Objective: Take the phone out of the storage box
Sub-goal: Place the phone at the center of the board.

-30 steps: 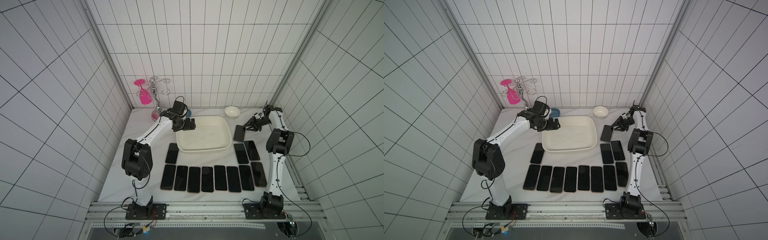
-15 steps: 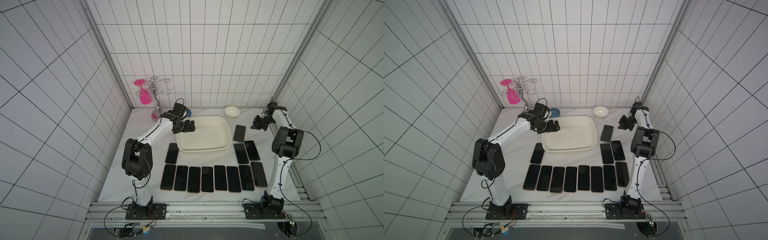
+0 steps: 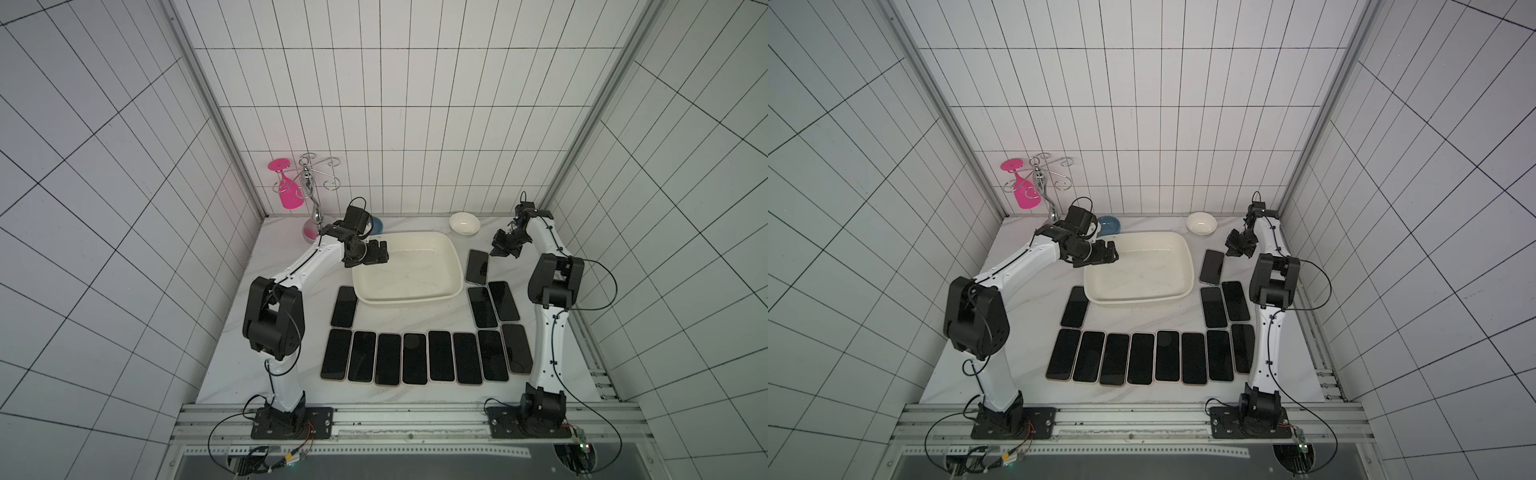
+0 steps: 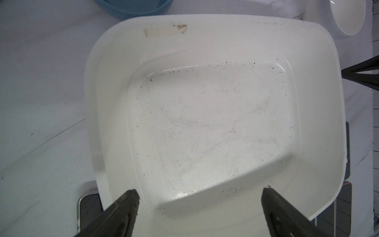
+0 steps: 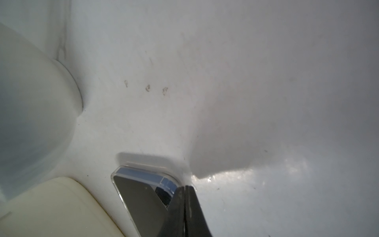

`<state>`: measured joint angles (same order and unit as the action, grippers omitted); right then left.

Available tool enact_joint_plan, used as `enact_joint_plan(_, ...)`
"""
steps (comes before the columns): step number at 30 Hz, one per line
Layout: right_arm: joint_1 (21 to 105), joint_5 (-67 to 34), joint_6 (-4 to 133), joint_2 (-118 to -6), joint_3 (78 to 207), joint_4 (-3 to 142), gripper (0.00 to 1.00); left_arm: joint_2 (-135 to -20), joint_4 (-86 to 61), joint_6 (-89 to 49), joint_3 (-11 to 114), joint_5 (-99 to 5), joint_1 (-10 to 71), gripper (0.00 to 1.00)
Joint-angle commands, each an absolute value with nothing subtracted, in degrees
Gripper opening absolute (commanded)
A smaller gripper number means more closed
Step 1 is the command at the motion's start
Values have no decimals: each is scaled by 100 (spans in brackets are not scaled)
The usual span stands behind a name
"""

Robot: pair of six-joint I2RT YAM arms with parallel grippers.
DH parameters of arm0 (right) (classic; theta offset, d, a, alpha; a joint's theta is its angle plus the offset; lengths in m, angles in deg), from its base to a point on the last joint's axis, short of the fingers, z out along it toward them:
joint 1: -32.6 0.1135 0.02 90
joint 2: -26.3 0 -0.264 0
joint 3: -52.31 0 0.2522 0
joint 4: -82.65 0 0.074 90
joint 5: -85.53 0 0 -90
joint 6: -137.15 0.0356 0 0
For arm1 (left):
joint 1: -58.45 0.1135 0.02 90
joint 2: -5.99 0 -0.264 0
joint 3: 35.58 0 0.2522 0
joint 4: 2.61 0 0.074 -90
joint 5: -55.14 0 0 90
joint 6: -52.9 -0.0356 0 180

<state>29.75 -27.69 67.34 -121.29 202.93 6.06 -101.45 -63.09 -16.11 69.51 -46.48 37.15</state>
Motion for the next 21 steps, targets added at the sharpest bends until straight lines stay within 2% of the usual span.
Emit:
enact_joint_plan(1,3034,-2807,6728,-12381,20683,411,9,-10106,-6160,-1640,6872,-4638,3744,98)
enact_joint_plan(7,3032,-2970,6623,-12227,20669,427,13,-10117,-6129,-1619,6820,-4682,3744,98)
enact_joint_plan(14,3154,-2820,6496,-10584,18788,1517,13,-9988,-6024,-1530,6658,-4691,3745,98)
enact_joint_plan(21,3702,-3046,6077,-10261,18284,1046,12,-9852,-5882,-1435,6444,-4722,3744,98)
